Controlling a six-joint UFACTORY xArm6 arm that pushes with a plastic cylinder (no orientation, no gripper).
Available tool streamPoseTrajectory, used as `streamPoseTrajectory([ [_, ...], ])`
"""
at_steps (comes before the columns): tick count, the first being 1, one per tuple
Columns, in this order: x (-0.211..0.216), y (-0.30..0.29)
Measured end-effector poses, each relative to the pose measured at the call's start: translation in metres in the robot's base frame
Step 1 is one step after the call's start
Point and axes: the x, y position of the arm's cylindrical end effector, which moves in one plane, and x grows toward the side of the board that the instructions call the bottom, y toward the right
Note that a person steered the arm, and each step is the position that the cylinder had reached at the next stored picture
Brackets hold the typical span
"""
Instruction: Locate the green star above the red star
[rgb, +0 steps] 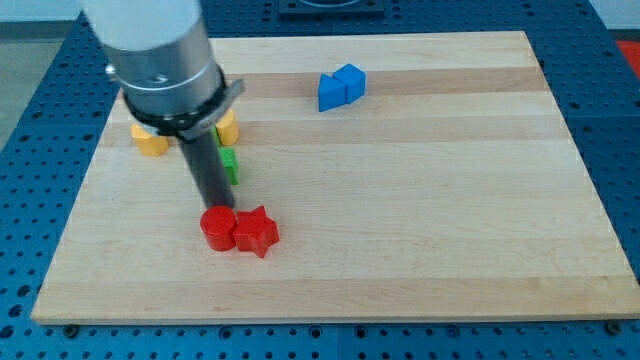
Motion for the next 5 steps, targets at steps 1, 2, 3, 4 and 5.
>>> streamPoseTrajectory([
  [1, 0.0, 0.013],
  [2, 0.0, 0.013],
  [3, -0.003, -0.015],
  [4, -0.003, -0.052],
  [5, -0.006, -0.101],
])
